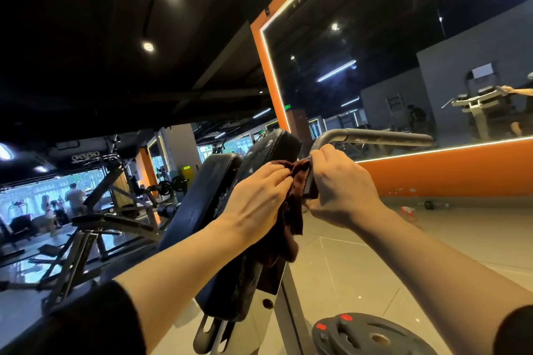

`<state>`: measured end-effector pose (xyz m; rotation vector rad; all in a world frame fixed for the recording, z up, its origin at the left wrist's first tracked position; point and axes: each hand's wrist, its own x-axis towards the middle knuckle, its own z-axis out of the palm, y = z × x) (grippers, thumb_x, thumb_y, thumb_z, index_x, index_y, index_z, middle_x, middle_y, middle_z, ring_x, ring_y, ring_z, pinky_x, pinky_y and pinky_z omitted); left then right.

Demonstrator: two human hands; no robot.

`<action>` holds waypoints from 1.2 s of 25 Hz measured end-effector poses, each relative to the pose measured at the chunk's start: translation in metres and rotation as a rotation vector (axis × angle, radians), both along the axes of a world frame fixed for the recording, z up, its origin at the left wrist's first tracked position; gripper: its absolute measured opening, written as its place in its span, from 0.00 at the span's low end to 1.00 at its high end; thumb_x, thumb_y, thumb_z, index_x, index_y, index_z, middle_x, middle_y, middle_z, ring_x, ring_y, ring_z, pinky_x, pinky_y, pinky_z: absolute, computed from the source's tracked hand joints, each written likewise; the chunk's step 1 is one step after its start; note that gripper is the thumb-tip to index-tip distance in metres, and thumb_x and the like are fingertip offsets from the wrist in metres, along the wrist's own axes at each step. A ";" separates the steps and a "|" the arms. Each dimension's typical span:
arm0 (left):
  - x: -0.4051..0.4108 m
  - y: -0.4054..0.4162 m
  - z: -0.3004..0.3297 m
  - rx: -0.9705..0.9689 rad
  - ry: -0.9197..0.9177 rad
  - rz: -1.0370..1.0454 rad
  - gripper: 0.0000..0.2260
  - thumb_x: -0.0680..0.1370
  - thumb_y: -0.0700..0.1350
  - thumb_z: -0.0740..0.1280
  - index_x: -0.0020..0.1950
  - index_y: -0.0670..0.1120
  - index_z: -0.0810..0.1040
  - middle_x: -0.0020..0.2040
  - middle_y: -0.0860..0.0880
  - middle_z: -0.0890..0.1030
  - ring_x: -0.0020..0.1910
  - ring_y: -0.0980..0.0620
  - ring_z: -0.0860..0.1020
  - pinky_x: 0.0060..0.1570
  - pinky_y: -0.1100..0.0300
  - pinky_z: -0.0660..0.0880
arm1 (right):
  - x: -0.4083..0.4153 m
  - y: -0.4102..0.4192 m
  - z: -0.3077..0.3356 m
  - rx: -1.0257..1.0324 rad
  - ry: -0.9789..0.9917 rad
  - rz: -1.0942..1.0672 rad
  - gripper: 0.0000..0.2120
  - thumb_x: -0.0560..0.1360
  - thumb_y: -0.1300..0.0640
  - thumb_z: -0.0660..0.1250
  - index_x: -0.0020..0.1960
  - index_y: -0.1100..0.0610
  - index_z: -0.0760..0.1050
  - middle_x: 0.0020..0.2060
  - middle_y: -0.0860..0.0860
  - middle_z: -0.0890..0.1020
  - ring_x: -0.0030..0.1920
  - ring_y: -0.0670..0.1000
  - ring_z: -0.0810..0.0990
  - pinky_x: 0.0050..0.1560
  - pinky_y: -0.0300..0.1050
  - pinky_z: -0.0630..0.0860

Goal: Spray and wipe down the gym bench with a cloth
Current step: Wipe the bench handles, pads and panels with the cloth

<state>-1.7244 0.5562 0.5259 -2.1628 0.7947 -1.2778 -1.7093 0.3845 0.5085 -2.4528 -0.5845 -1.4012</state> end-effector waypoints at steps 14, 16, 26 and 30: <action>0.000 -0.006 0.005 -0.192 0.038 0.022 0.13 0.75 0.39 0.66 0.58 0.38 0.80 0.58 0.41 0.81 0.61 0.43 0.77 0.67 0.54 0.67 | -0.005 0.004 0.002 -0.004 0.021 -0.007 0.26 0.69 0.39 0.69 0.56 0.56 0.68 0.48 0.51 0.70 0.45 0.49 0.68 0.43 0.40 0.68; -0.009 0.007 -0.009 -0.050 0.073 -0.064 0.12 0.75 0.41 0.65 0.55 0.40 0.82 0.56 0.44 0.82 0.59 0.46 0.78 0.67 0.55 0.67 | -0.005 0.004 0.002 -0.017 0.019 -0.036 0.26 0.70 0.38 0.68 0.56 0.57 0.67 0.49 0.52 0.71 0.46 0.50 0.69 0.45 0.41 0.70; 0.010 -0.005 0.010 -0.123 0.115 -0.060 0.12 0.78 0.42 0.64 0.59 0.41 0.80 0.61 0.45 0.80 0.64 0.47 0.75 0.70 0.57 0.62 | -0.002 -0.001 0.000 -0.014 0.022 -0.031 0.26 0.69 0.41 0.69 0.57 0.56 0.67 0.51 0.51 0.72 0.46 0.48 0.67 0.44 0.38 0.65; -0.012 0.022 -0.001 0.047 0.158 -0.105 0.09 0.76 0.42 0.65 0.52 0.42 0.82 0.53 0.45 0.82 0.55 0.46 0.79 0.63 0.51 0.73 | -0.007 0.003 -0.001 -0.003 0.035 -0.045 0.29 0.71 0.42 0.69 0.63 0.59 0.67 0.55 0.55 0.72 0.52 0.52 0.71 0.51 0.43 0.71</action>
